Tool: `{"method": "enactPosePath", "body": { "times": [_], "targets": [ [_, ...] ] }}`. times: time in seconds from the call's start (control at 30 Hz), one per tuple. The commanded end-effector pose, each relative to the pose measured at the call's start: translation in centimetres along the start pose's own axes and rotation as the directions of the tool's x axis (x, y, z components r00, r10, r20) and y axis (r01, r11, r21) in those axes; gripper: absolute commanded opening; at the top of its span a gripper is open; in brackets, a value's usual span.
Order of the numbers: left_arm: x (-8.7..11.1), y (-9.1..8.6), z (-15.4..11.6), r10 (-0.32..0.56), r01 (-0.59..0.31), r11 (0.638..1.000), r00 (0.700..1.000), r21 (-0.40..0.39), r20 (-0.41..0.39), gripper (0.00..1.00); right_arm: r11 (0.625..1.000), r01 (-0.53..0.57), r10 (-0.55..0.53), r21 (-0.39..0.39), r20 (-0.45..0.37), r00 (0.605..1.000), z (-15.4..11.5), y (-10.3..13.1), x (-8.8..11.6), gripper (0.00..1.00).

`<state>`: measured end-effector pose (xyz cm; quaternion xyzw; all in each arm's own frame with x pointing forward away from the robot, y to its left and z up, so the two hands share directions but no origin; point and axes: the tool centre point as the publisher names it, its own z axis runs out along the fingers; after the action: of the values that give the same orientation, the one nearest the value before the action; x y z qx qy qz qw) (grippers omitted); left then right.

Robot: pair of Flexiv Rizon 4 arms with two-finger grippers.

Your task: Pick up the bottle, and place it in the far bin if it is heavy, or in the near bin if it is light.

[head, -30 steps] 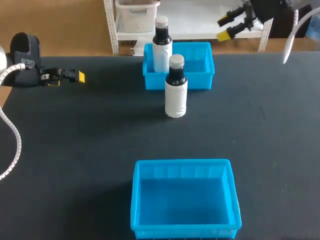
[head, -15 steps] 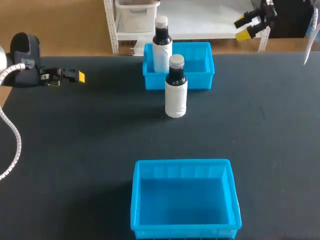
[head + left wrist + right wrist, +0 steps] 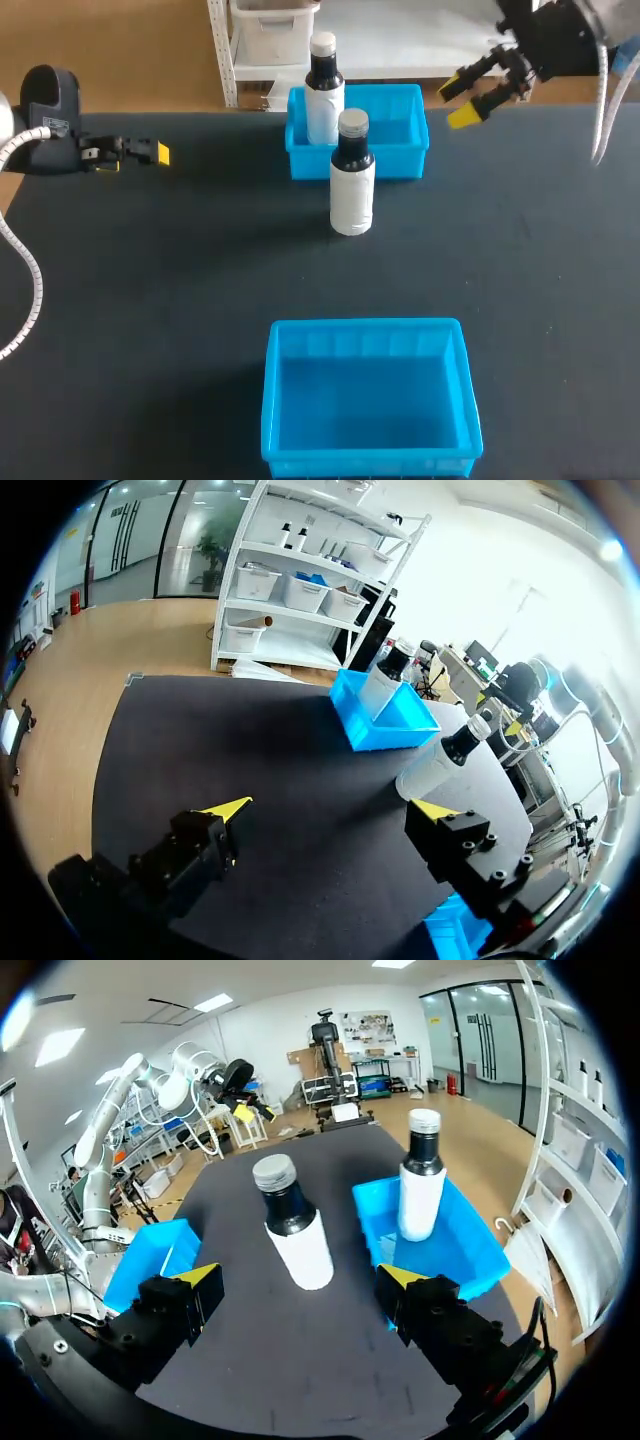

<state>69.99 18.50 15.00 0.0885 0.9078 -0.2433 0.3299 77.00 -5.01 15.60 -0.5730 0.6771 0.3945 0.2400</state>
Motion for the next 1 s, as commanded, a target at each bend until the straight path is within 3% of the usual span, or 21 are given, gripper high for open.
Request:
{"method": "enactPosePath", "body": {
  "times": [0.03,1.0],
  "targets": [
    [0.0,0.0,0.0,0.0,0.0,1.0,1.0,0.0,0.0,1.0,0.925,0.011,-0.005,0.381,-0.017,1.0,2.0,1.5,-0.5,1.0],
    [0.0,0.0,0.0,0.0,0.0,1.0,1.0,0.0,0.0,1.0,0.971,0.102,-0.112,0.217,0.035,0.993,9.6,0.1,-3.0,1.0]
  ]
}}
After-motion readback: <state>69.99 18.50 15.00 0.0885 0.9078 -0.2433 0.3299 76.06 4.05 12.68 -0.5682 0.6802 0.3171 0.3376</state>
